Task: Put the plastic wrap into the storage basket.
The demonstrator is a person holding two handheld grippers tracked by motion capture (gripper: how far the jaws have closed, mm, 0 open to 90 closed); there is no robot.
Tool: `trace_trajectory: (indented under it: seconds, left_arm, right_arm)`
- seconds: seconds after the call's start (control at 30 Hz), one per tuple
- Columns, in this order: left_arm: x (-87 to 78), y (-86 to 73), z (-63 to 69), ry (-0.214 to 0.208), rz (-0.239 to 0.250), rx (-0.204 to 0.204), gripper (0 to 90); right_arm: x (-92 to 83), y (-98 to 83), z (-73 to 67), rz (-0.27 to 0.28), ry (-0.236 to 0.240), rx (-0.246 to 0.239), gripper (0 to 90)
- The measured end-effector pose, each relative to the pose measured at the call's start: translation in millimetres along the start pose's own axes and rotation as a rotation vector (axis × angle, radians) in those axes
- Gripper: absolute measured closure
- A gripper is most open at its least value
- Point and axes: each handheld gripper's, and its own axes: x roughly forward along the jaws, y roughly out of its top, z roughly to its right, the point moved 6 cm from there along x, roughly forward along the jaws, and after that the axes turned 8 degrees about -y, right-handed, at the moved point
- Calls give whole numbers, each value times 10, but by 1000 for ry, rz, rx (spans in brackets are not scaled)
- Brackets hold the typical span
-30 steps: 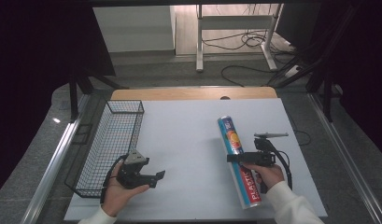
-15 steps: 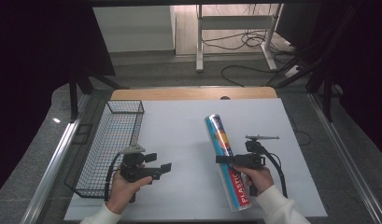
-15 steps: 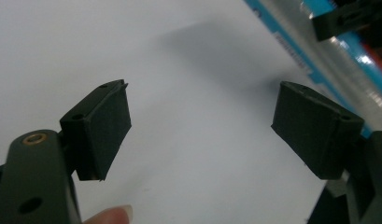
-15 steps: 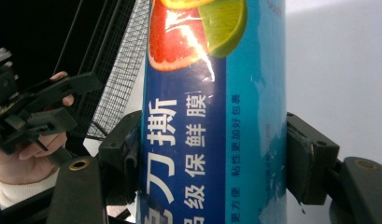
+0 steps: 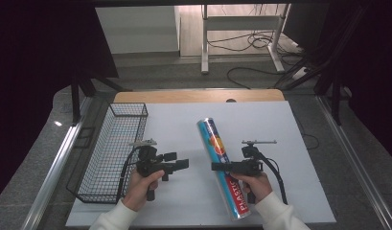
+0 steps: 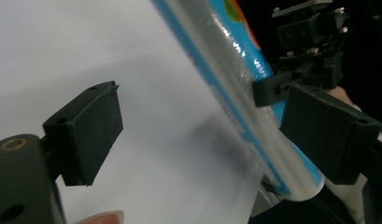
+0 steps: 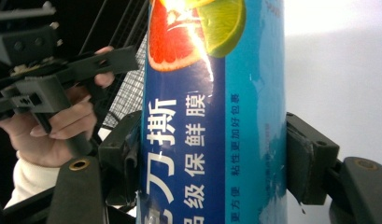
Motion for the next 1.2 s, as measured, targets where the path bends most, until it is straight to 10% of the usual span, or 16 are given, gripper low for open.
trace_trajectory:
  seconds: [0.3, 1.2]
  left_arm:
    - [205, 82, -39, -101, 31, -43, 88]
    - [329, 56, -92, -135, 17, -118, 270]
  right_arm:
    - [129, -31, -180, 7, 49, -35, 320]
    - [455, -139, -473, -9, 96, -109, 318]
